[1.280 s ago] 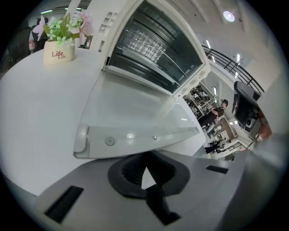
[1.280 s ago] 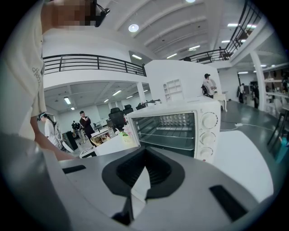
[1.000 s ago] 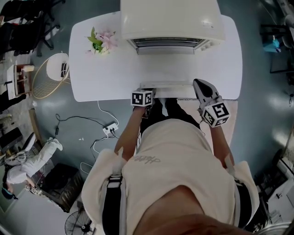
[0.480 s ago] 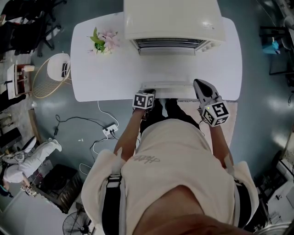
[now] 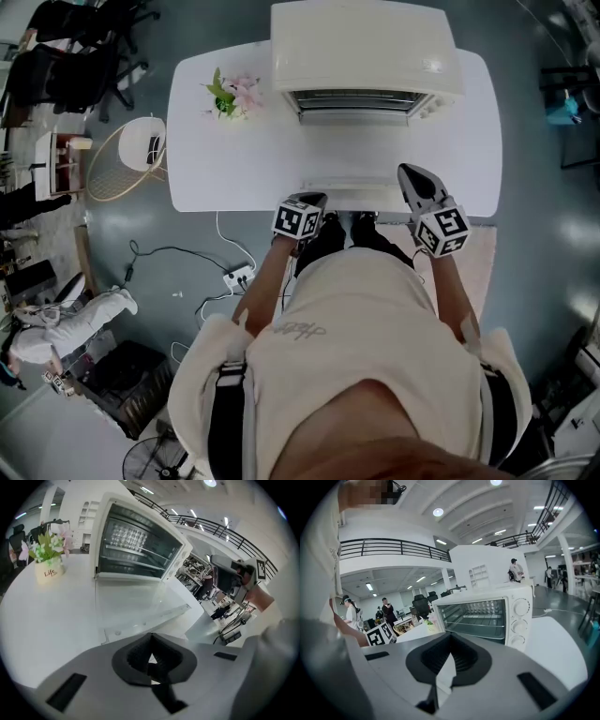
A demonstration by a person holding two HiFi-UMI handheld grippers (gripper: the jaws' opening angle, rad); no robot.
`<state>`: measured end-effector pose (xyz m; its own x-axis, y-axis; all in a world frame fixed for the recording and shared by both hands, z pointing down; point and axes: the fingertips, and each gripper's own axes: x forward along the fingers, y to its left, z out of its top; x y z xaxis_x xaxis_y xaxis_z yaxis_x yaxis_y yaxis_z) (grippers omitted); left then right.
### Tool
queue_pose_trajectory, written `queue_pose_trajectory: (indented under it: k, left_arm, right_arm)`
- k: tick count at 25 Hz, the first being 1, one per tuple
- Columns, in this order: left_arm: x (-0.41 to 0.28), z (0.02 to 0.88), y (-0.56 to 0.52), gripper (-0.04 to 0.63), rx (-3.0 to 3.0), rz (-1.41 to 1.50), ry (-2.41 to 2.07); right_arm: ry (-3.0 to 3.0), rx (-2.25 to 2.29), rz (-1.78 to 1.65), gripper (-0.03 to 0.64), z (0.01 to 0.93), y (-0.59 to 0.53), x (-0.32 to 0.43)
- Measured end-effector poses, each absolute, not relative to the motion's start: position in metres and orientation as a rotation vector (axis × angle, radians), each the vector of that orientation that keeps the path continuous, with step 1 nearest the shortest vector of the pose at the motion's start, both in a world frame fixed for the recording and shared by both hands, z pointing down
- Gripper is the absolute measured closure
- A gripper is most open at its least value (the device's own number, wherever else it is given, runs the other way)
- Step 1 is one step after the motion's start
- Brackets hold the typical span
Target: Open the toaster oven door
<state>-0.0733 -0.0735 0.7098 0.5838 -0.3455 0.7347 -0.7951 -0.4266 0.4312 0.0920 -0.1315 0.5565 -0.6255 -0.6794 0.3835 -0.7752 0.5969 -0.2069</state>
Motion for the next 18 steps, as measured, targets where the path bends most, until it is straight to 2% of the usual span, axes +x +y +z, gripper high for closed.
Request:
queue_pose_trajectory:
  k: [18]
  left_arm:
    - [-0.051, 0.532, -0.179, 0.577, 2.413, 0.479, -1.089]
  right_arm:
    - [-2.634, 1.309, 0.304, 0.611, 0.499, -0.17, 0.111]
